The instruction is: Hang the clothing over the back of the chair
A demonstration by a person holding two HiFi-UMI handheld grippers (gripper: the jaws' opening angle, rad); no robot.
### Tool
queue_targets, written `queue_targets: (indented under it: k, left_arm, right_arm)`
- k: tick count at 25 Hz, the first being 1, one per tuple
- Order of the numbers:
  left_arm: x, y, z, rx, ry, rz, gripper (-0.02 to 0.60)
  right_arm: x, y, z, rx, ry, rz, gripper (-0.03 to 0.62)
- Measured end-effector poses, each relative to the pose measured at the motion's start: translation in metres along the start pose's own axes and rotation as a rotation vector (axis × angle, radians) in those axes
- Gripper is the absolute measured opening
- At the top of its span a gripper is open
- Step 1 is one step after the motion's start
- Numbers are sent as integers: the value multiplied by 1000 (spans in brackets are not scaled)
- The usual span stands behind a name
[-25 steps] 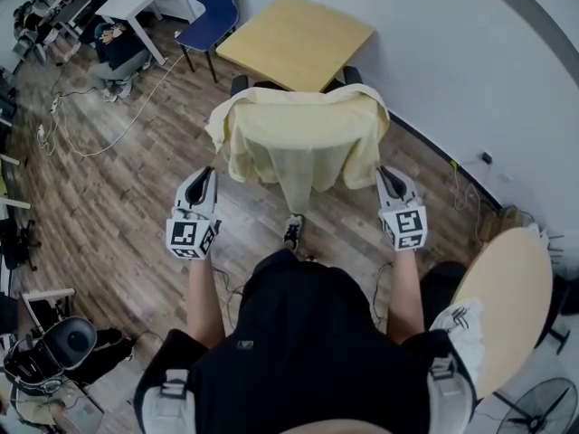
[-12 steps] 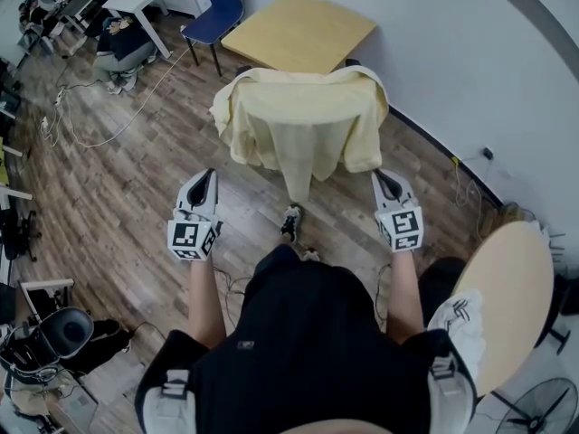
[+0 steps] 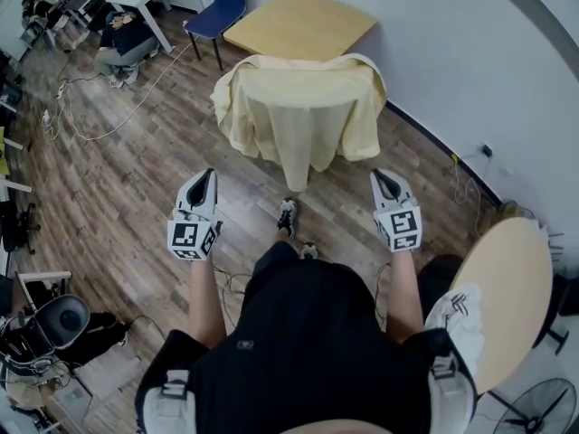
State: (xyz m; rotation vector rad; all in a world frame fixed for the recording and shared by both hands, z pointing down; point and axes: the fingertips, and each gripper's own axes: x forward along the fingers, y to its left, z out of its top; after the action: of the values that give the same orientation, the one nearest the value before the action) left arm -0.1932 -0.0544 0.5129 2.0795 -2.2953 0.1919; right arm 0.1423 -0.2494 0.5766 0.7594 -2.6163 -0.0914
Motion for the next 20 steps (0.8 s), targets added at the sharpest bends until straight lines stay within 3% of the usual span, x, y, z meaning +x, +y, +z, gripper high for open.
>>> queue_targets:
  k: [20]
  left_arm:
    - [15, -26, 8, 37, 16, -30, 2]
  right_arm:
    - [-10, -16, -18, 35, -3, -13, -3]
